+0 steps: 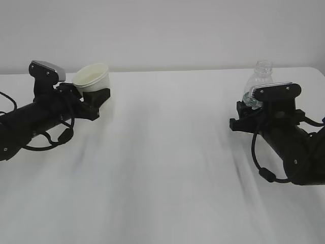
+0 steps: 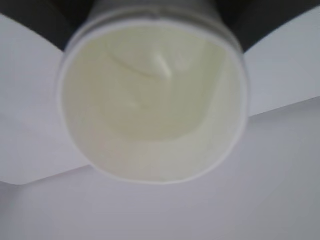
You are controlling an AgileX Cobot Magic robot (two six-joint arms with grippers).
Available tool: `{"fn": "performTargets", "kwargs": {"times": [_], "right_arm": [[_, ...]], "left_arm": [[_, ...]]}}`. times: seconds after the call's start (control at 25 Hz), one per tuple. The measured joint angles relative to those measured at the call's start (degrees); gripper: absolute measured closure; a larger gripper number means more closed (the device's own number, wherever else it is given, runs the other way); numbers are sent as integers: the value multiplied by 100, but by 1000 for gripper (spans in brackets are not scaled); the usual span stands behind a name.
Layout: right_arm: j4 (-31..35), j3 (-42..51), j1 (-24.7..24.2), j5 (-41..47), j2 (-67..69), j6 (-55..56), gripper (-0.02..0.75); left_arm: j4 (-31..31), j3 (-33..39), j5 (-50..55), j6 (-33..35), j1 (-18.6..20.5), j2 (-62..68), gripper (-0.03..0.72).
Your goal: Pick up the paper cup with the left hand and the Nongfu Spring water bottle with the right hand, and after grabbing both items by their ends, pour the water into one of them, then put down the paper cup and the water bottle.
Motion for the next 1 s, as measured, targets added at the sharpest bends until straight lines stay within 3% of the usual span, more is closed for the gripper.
{"fn": "performTargets", "kwargs": {"times": [0.8, 1.0], "right_arm": [[0, 0, 0, 0, 37, 0, 255], [0, 0, 0, 0, 37, 0, 256]], "left_arm": [[-2047, 0, 93, 896, 45, 122, 286], [-2263, 0, 93, 1045, 45, 199, 286]]}}
